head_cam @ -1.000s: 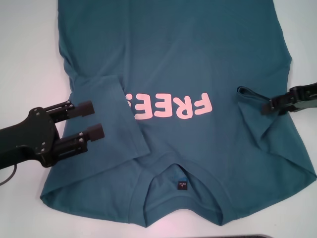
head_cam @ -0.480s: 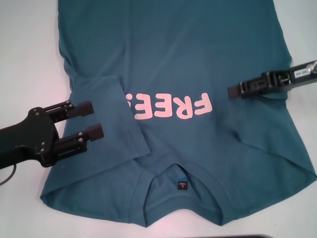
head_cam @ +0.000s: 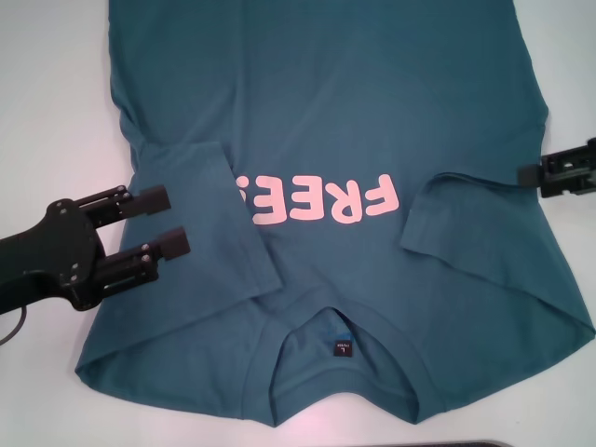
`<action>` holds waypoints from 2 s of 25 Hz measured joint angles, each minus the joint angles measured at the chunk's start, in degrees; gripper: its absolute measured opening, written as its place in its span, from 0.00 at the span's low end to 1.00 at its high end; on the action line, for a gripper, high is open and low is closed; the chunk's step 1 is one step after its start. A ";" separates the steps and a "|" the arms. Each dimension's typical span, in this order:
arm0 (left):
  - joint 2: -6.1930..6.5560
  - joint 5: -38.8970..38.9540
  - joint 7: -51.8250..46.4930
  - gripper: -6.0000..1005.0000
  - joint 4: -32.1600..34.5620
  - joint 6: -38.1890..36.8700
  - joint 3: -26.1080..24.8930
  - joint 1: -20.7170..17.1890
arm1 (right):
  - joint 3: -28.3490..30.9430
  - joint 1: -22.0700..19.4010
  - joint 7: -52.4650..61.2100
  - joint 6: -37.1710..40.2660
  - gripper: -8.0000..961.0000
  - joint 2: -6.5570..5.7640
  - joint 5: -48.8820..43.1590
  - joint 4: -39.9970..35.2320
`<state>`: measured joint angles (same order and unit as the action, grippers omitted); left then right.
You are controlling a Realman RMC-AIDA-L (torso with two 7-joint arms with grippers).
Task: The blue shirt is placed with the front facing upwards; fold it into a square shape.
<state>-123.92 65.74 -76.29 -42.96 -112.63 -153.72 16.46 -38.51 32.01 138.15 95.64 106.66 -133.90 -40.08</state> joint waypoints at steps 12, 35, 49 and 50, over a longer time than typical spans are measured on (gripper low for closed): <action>0.00 0.00 0.00 0.64 -0.21 0.09 -0.14 -0.03 | -0.37 0.38 3.11 -3.44 0.69 0.16 -6.58 0.49; 0.00 0.00 0.00 0.64 -0.01 0.09 -0.17 0.00 | 2.17 2.78 2.91 -13.01 0.69 2.76 -3.49 4.27; 0.00 0.00 -0.62 0.64 -0.01 -0.11 -0.49 0.00 | 6.65 0.49 -13.60 -13.83 0.69 3.19 11.54 4.42; 0.01 0.00 -1.42 0.64 -0.03 -0.10 -0.72 0.02 | 7.29 0.21 -16.10 -12.13 0.69 2.93 12.42 4.19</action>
<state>-123.91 65.74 -77.70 -42.98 -112.73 -154.45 16.47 -31.22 32.22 122.05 83.51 109.59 -121.48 -35.88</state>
